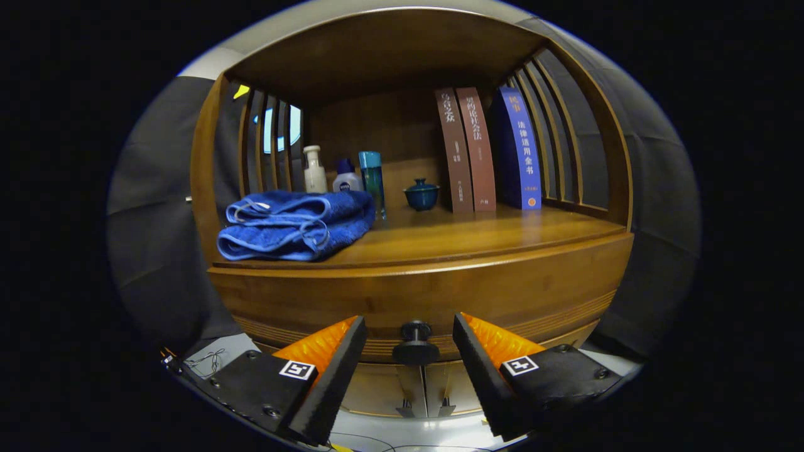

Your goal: Pull open the drawer, take out the items inside it, and place them on the countertop above the cabinet.

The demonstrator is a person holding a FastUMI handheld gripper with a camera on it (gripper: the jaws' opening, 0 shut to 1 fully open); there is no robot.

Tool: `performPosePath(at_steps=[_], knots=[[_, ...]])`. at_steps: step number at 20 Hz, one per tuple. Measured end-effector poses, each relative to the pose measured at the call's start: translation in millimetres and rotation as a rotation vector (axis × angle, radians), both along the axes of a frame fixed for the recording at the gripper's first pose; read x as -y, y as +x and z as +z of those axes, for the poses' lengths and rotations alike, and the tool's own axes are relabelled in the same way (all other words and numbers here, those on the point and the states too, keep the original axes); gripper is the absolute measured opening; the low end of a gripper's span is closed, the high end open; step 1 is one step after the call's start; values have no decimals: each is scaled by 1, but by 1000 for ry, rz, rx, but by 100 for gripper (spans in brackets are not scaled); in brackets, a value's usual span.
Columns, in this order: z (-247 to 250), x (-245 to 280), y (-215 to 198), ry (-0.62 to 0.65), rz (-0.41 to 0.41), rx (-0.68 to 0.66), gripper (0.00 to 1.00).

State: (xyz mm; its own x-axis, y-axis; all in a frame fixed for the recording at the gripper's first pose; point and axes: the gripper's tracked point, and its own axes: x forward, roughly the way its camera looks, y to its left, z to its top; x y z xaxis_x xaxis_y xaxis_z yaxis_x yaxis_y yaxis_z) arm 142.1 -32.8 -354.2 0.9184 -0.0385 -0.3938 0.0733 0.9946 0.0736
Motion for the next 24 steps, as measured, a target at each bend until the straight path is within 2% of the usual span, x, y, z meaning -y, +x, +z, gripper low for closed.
performPosePath(at_steps=[1, 3, 4, 6, 7, 9, 10, 11, 18, 24], knots=[[-6, 1, 1, -1, 0, -14, 93], [-20, 1, 3, -12, 4, -47, 79], [-27, 3, 4, -15, -4, -66, 67], [-36, 7, 0, -12, -14, -101, 57], [-44, 6, 13, -9, -16, -76, 53], [-33, 8, 2, -16, -10, -82, 43], [-38, 5, 2, -26, -4, -84, 43], [-39, 7, 5, -37, 1, -88, 35], [-35, 6, -5, -36, 2, -133, 35], [-24, 0, -61, -58, 21, -147, 34]])
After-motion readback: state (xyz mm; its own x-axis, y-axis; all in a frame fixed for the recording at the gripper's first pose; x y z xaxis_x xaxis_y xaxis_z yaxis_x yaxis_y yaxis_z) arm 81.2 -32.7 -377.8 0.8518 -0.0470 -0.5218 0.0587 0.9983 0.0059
